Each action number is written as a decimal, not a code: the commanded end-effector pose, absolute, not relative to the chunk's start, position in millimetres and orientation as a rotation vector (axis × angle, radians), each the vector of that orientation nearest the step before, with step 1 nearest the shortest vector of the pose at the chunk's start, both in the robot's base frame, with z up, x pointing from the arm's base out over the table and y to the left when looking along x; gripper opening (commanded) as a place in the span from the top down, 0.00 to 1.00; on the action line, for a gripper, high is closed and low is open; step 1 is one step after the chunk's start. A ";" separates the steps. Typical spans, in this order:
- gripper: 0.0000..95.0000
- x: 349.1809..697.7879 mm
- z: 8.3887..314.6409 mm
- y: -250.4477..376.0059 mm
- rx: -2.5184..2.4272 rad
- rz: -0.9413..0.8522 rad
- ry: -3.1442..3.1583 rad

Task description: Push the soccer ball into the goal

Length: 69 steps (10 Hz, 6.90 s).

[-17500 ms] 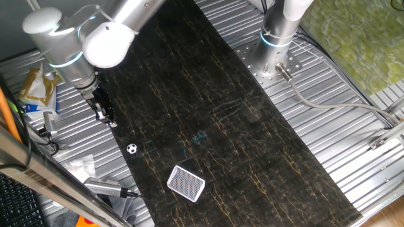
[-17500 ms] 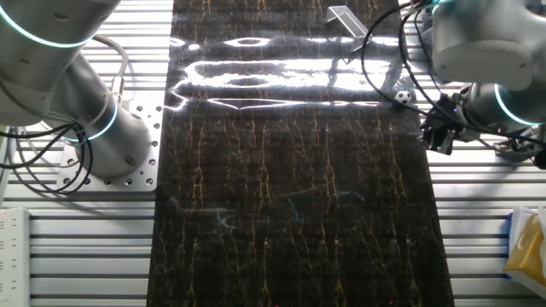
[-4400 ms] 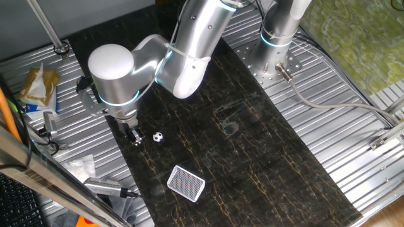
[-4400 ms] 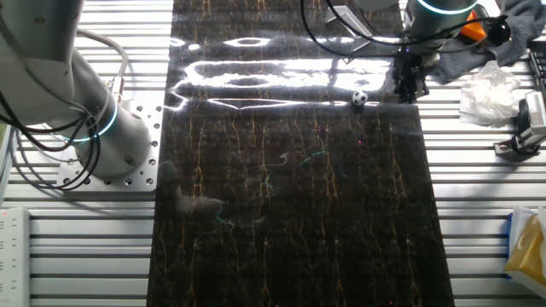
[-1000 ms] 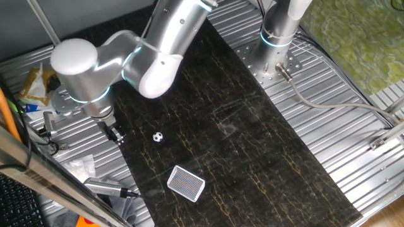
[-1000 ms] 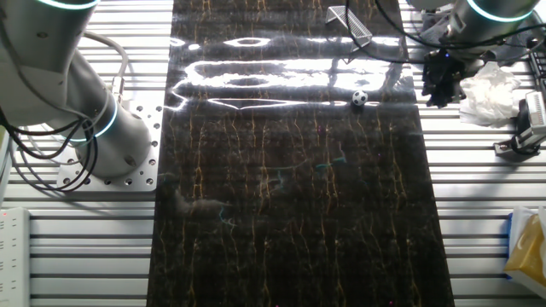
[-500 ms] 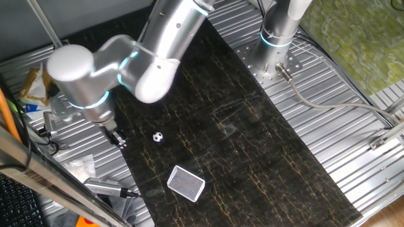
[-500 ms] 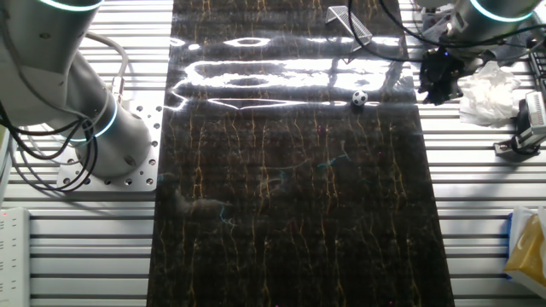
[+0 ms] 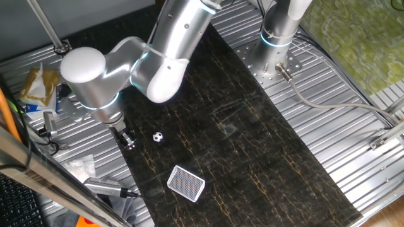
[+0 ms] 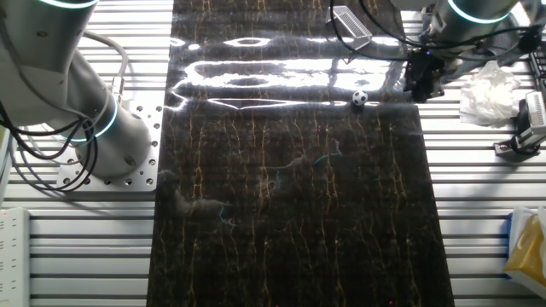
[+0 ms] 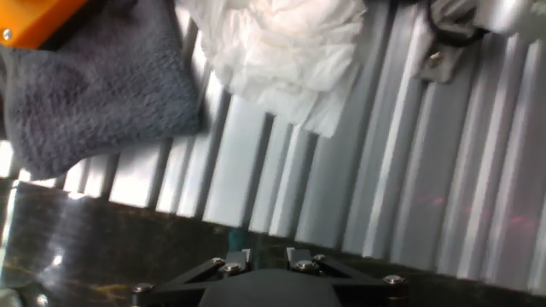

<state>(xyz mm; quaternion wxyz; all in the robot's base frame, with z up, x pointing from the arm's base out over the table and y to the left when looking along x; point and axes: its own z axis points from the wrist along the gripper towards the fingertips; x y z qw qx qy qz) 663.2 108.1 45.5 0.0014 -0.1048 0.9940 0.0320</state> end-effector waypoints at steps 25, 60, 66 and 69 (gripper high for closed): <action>0.80 569.4 42.5 102.4 -0.071 0.300 3.087; 0.80 572.3 28.5 104.5 -0.005 0.326 3.084; 0.80 571.5 29.3 103.9 -0.014 0.319 3.080; 0.60 571.4 30.1 103.8 0.005 0.323 3.087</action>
